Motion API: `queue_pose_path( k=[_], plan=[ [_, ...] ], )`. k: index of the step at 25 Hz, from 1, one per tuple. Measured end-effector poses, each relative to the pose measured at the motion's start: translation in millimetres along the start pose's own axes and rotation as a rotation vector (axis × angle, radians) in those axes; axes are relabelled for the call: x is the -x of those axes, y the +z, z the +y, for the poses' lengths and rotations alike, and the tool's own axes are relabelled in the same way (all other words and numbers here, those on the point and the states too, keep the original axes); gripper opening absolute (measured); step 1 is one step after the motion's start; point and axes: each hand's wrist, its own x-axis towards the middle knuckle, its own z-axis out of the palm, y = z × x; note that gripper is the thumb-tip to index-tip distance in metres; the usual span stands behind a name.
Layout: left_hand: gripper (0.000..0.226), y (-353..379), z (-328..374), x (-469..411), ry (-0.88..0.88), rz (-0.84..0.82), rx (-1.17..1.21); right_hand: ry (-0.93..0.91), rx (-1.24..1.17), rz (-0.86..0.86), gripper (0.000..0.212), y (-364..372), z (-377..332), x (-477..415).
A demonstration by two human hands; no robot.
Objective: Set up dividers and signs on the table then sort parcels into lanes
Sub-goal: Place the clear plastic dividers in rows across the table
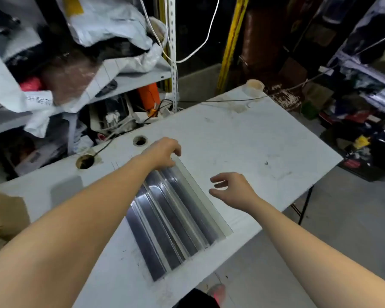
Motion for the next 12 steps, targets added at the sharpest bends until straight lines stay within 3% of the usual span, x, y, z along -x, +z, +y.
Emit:
queue_pose_path(
  k=[5, 9, 12],
  plan=[
    [0.030, 8, -11, -5, -0.002, -0.159, -0.122, 0.073, -0.063, -0.051, 0.033, 21, 21, 5],
    [0.017, 11, -27, -7, 0.008, -0.123, -0.100, 0.092, -0.098, -0.079, 0.025, 28, 30, 8],
    [0.007, 11, -32, -10, 0.046, -0.108, -0.090, 0.068, -0.060, -0.131, 0.031, 32, 38, 13]
  ],
)
